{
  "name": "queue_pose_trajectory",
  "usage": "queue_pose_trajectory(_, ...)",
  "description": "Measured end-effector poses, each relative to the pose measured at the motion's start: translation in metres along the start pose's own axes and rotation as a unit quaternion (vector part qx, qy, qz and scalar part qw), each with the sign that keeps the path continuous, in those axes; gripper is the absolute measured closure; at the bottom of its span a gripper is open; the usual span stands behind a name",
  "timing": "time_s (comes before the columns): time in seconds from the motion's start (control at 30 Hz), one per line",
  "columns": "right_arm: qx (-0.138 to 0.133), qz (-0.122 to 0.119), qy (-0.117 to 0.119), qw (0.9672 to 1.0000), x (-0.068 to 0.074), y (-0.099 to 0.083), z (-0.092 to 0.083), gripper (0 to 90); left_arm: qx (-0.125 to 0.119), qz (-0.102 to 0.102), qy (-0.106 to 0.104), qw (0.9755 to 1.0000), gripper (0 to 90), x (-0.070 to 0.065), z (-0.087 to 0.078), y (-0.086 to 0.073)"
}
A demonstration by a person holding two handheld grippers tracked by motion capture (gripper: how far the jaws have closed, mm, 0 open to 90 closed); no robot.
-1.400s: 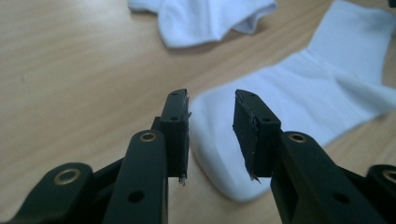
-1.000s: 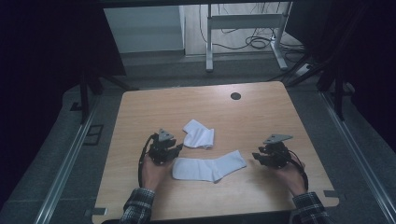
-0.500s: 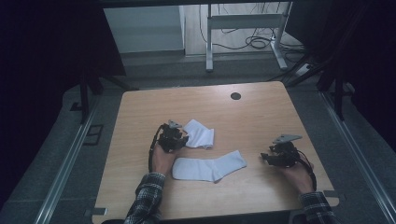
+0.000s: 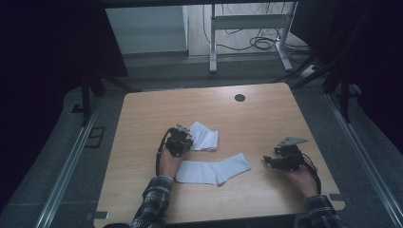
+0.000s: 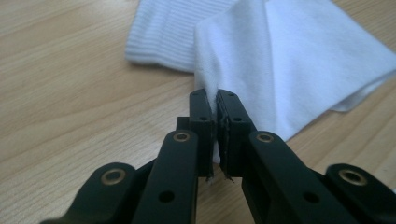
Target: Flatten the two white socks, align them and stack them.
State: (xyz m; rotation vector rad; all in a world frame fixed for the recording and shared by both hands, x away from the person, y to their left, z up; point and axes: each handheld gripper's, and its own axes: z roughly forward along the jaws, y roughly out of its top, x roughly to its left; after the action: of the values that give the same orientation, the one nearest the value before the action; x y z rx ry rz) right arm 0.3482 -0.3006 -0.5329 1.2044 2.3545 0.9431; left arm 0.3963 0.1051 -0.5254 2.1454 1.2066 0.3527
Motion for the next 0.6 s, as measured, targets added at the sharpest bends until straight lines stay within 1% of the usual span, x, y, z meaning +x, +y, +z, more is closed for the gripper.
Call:
queue_pose_trajectory(0.03,0.0,0.0,0.0,1.0,0.0,0.0,0.0,36.4,-0.01,-0.004,-0.007,0.9999,85.8,-0.003,-0.004,0.004)
queue_pose_trajectory(0.1,-0.003,0.002,-0.001,1.0,0.001,-0.001,0.0,36.0,-0.026,-0.004,-0.017,0.9995,85.8,-0.008,-0.012,0.014)
queue_pose_trajectory(0.13,-0.003,0.002,-0.001,1.0,0.001,-0.001,0.0,35.6,-0.034,0.0,-0.021,0.9992,85.8,-0.011,-0.016,0.019)
queue_pose_trajectory(0.17,-0.004,0.002,-0.002,1.0,0.001,-0.001,0.001,35.3,-0.044,0.012,-0.024,0.9987,85.8,-0.018,-0.023,0.03)
queue_pose_trajectory(0.2,-0.004,0.002,-0.002,1.0,0.001,-0.001,0.001,35.3,-0.044,0.012,-0.024,0.9987,85.8,-0.018,-0.023,0.03)
queue_pose_trajectory(0.23,-0.004,0.002,-0.001,1.0,0.001,-0.001,0.001,35.2,-0.051,0.021,-0.026,0.9982,85.8,-0.022,-0.027,0.038)
queue_pose_trajectory(0.27,-0.005,0.001,-0.002,1.0,0.001,-0.001,0.001,35.1,-0.057,0.022,-0.03,0.9977,85.8,-0.026,-0.03,0.042)
queue_pose_trajectory(0.37,-0.005,0.001,-0.002,1.0,0.002,-0.001,0.001,34.2,-0.077,0.036,-0.04,0.9956,85.8,-0.039,-0.039,0.062)
queue_pose_trajectory(0.43,-0.005,0.0,-0.002,1.0,0.002,-0.001,0.001,34.2,-0.083,0.047,-0.043,0.9945,85.9,-0.046,-0.043,0.072)
queue_pose_trajectory(0.53,-0.007,0.002,-0.001,1.0,0.002,-0.002,0.001,34.0,-0.097,0.06,-0.053,0.9921,85.9,-0.06,-0.048,0.088)
queue_pose_trajectory(0.6,-0.007,0.001,-0.001,1.0,0.002,-0.002,0.001,33.9,-0.111,0.068,-0.063,0.9895,85.9,-0.071,-0.054,0.099)
